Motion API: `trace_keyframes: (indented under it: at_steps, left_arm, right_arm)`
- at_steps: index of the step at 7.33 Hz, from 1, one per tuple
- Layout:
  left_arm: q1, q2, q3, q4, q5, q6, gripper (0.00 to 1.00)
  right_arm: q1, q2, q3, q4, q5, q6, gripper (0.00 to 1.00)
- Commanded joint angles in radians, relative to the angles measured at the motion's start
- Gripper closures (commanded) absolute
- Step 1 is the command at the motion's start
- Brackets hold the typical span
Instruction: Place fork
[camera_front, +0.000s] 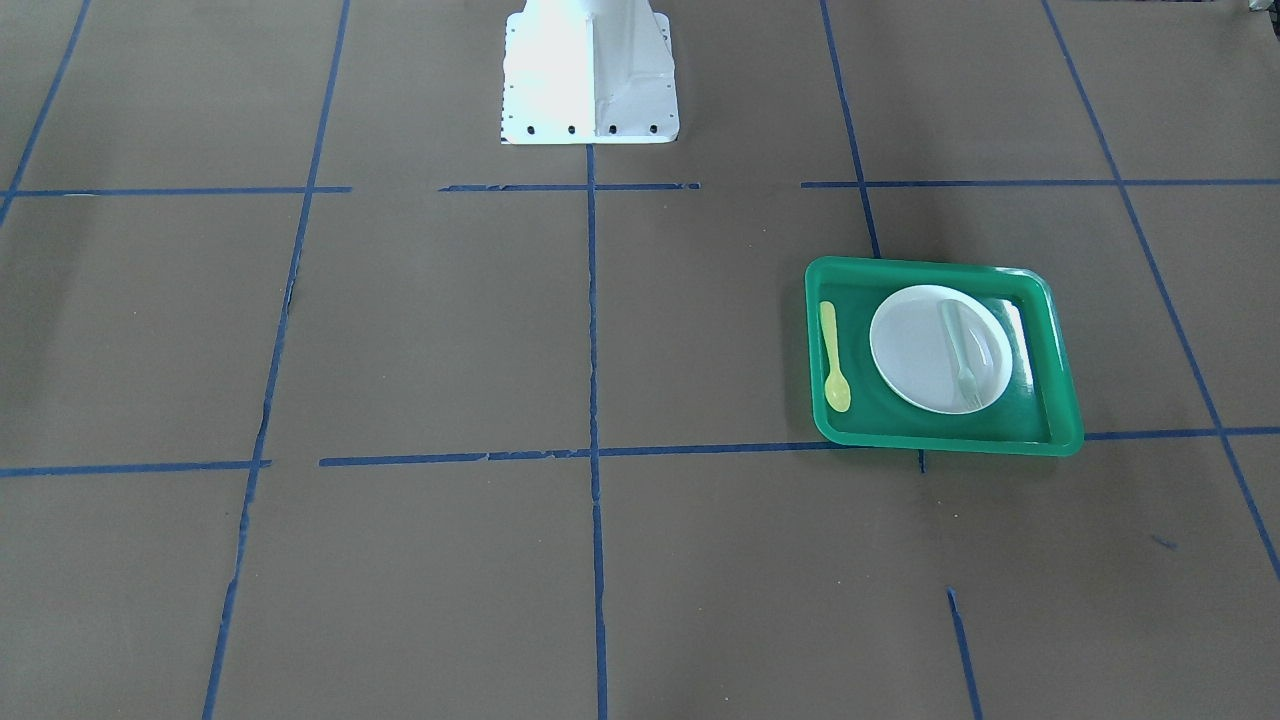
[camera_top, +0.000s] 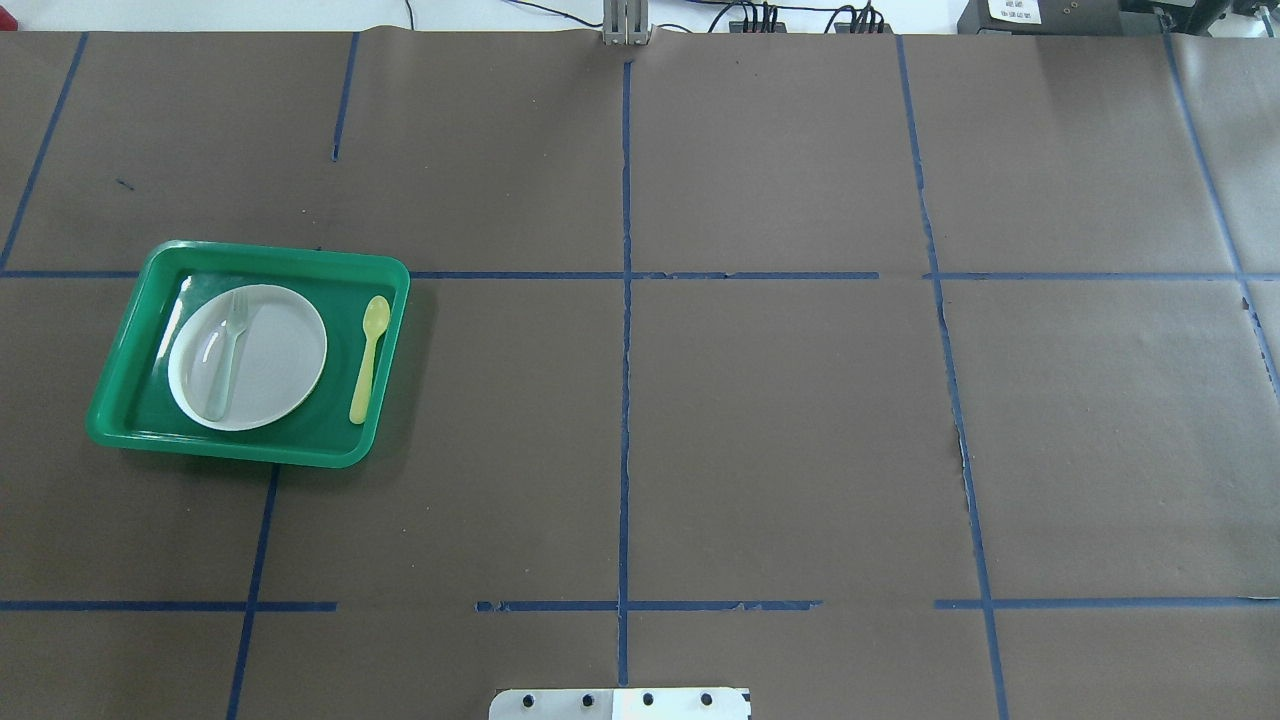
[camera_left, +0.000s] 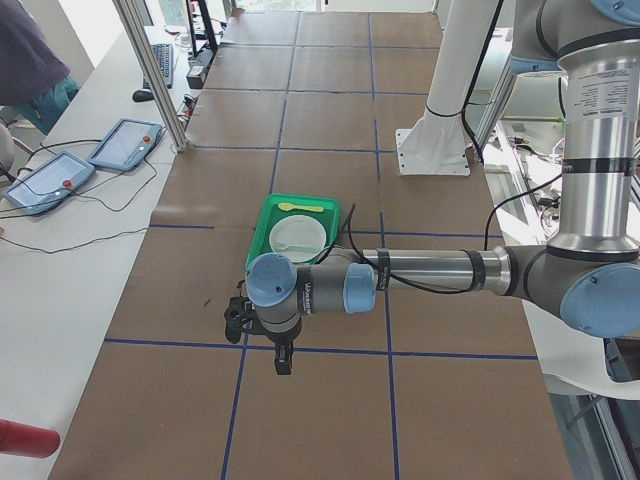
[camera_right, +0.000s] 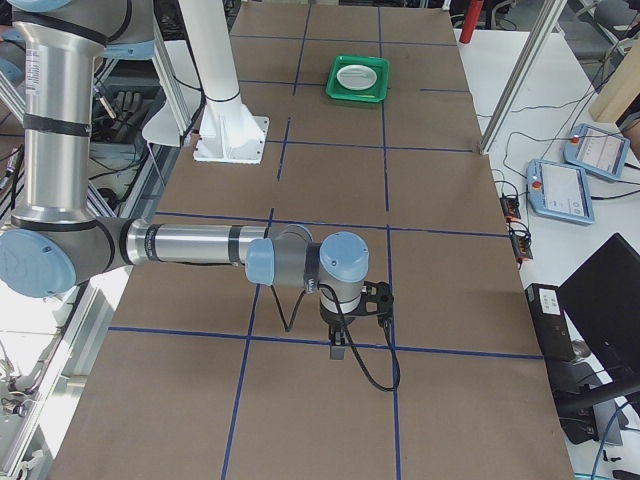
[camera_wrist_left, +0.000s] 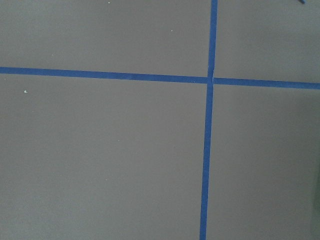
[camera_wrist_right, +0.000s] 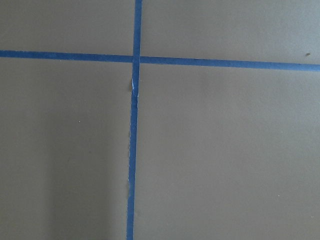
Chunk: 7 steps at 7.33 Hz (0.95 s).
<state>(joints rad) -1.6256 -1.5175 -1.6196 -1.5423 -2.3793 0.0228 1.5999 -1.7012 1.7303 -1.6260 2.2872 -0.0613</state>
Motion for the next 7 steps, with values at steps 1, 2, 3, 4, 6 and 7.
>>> trace_keyframes:
  at_steps: [1, 2, 3, 4, 6, 7]
  left_arm:
    - [0.010, -0.012, -0.006, -0.001, 0.000, -0.009, 0.00]
    - [0.026, -0.018, -0.040, -0.018, 0.000, -0.015, 0.00]
    - [0.070, -0.027, -0.093, -0.021, 0.002, -0.064, 0.00]
    - [0.140, -0.029, -0.168, -0.022, 0.002, -0.218, 0.00]
    - [0.344, -0.059, -0.306, -0.035, 0.082, -0.508, 0.00]
    - [0.430, -0.069, -0.312, -0.106, 0.148, -0.624, 0.00]
  right_arm:
    - [0.000, 0.000, 0.000, 0.000, 0.000, 0.002, 0.00]
    - [0.000, 0.000, 0.000, 0.000, 0.000, 0.000, 0.00]
    - [0.000, 0.000, -0.002, 0.000, 0.000, 0.002, 0.00]
    - [0.000, 0.000, 0.000, 0.000, 0.000, 0.000, 0.00]
    - [0.000, 0.000, 0.000, 0.000, 0.000, 0.000, 0.00]
    - [0.000, 0.000, 0.000, 0.000, 0.000, 0.000, 0.00]
